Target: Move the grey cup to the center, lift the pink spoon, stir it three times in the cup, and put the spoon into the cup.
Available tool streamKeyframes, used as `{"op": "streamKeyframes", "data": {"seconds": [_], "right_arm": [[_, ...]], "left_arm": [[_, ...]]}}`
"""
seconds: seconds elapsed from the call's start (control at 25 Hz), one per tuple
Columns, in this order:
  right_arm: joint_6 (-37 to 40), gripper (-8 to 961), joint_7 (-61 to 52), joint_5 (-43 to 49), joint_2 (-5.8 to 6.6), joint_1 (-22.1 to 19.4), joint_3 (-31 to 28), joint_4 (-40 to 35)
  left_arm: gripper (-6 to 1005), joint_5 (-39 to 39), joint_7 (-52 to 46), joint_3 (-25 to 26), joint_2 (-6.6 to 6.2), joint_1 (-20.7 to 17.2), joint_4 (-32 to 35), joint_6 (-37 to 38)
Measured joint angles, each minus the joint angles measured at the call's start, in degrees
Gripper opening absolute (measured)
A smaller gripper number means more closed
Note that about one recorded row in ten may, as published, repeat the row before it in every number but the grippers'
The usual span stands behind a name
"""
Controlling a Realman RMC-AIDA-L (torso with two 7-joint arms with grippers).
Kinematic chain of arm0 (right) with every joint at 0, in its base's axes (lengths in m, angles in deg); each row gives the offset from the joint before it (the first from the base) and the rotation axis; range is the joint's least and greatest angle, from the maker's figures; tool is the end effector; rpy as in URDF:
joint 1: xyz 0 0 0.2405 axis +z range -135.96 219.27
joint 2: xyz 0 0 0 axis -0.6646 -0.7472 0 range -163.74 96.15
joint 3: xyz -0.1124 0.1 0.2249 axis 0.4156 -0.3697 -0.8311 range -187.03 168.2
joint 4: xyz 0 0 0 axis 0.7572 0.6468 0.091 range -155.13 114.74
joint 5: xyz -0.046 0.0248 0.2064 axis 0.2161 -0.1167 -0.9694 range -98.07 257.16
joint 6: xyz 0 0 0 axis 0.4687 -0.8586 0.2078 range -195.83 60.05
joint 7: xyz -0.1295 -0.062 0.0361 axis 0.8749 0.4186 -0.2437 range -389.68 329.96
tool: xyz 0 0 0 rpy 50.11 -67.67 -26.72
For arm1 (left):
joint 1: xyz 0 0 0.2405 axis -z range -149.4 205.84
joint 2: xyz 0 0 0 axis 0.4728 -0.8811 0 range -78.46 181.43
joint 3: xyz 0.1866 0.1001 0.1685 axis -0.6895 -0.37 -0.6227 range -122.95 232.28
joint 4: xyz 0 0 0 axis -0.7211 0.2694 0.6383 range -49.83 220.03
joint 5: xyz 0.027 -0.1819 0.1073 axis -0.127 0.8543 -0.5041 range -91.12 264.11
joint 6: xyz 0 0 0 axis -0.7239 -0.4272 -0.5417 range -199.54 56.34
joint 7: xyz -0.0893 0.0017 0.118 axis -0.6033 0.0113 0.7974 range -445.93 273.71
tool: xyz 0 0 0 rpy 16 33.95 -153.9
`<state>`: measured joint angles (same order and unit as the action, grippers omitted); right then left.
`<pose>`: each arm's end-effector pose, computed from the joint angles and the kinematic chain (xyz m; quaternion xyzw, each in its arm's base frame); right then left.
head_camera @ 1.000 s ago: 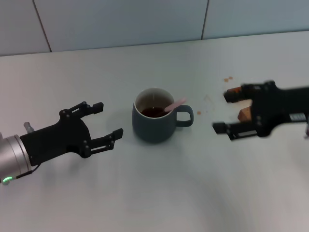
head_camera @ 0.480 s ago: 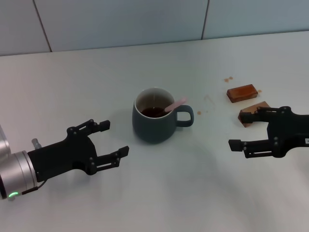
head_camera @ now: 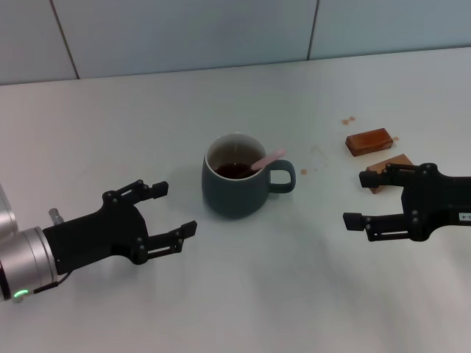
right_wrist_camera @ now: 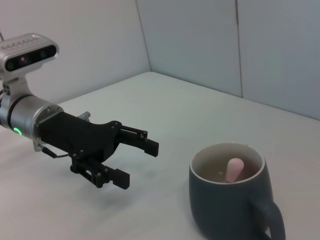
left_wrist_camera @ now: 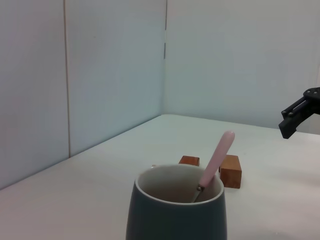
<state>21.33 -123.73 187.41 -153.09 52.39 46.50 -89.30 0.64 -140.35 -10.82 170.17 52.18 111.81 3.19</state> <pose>0.2843 0.2899 0.0382 -0.9438 0.2190 0.1690 0.1811 -0.2897 0.3152 -0.0643 -0.9399 -0.1291 -0.2488 0.1952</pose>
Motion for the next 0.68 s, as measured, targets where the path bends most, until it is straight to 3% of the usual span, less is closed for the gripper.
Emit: {"op": "streamKeyframes", "data": {"seconds": [0.68], "right_arm": [[-0.8, 845, 1.4, -2.0, -0.06, 1.6, -0.3, 4.2]], "left_arm": [[850, 0.2, 0.1, 0.1, 0.06, -1.3, 0.0, 0.6]]}}
